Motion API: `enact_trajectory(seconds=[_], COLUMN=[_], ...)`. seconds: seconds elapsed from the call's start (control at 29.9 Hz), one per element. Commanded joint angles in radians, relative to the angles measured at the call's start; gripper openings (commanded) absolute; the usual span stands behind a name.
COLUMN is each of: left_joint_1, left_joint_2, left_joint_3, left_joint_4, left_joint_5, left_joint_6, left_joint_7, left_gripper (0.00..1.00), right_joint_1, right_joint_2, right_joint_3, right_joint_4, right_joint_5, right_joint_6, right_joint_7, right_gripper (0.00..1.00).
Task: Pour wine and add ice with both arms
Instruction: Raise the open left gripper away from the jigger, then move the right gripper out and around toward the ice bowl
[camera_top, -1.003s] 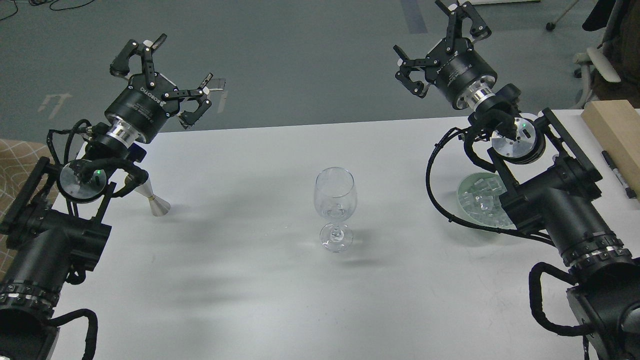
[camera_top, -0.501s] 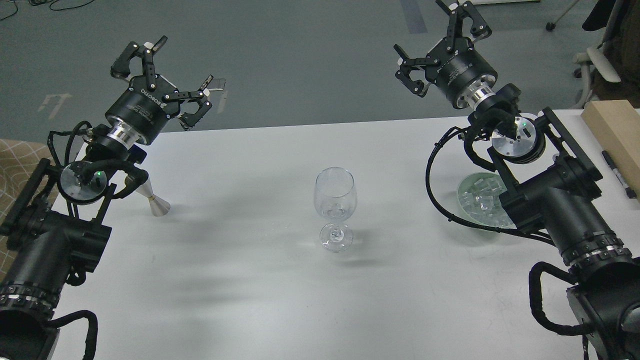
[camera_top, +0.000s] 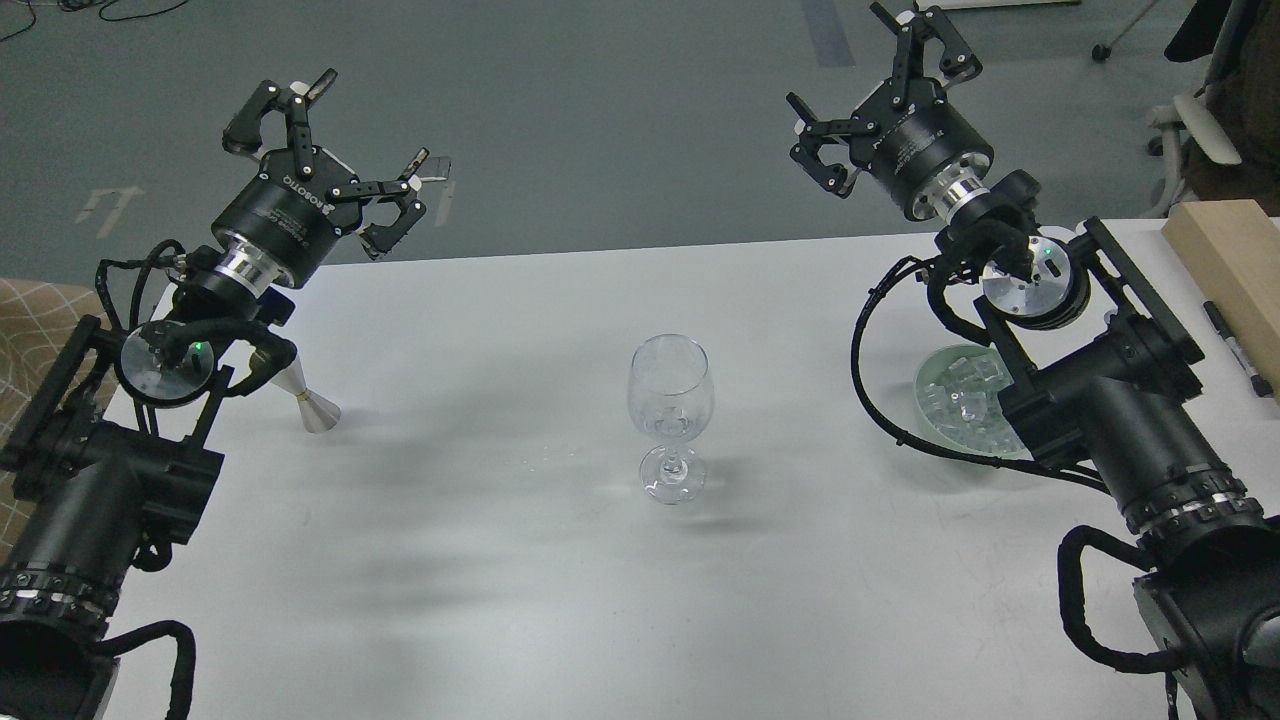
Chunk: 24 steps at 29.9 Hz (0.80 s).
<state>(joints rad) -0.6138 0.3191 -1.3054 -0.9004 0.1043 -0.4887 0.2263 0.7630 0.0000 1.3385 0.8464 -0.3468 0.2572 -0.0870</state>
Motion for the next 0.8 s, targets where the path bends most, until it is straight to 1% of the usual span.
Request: enact_trajectory(seconds=[0.0,0.03,0.1,0.17,0.27,0.3,0.43,0.57,0.64,0.77], left_joint_1=[0.0,0.0,0.0,0.0,0.002,0.002,0.002,0.002,0.002,0.003], left_joint_2=[0.0,0.0,0.0,0.0,-0.002,-0.002,-0.002,-0.002,-0.002,-0.002], left_joint_3=[0.0,-0.001,-0.001,-0.001,-0.002,-0.002,-0.002,-0.002,-0.002,-0.002], left_joint_4=[-0.002,-0.002,-0.002,-0.003,-0.003,-0.003,-0.005,-0.005,-0.005,-0.005], left_joint_5=[0.0,0.0,0.0,0.0,-0.002,-0.002,-0.002,-0.002,-0.002,-0.002], left_joint_6=[0.0,0.0,0.0,0.0,0.0,0.0,0.0,0.0,0.0,0.0], left_joint_7=[0.001,0.001,0.001,0.001,-0.001,-0.001,-0.001,-0.001,-0.001,0.001], left_gripper=[0.98,0.98,0.98,0.98,0.98,0.98,0.98,0.98,0.98,0.98], right_joint_1=[0.004,0.01,0.022,0.048,0.099,0.099,0.168,0.217,0.266,0.352], right_joint_2=[0.0,-0.014,-0.05,-0.112,-0.248,-0.249,-0.382,-0.46,-0.526,-0.572], right_joint_3=[-0.051,-0.106,-0.163,-0.241,-0.399,-0.4,-0.568,-0.685,-0.793,-0.93], right_joint_4=[0.003,0.006,0.01,0.011,0.017,0.017,0.036,0.046,0.059,0.063], right_joint_5=[-0.009,-0.008,-0.008,-0.008,-0.009,-0.009,-0.012,-0.018,-0.02,-0.061], right_joint_6=[-0.001,-0.003,-0.003,-0.003,-0.001,-0.001,-0.001,-0.001,-0.001,-0.001], right_joint_7=[-0.039,-0.049,-0.051,-0.051,-0.051,-0.051,-0.05,-0.054,-0.056,-0.054], right_gripper=[1.0,1.0,1.0,1.0,1.0,1.0,1.0,1.0,1.0,1.0])
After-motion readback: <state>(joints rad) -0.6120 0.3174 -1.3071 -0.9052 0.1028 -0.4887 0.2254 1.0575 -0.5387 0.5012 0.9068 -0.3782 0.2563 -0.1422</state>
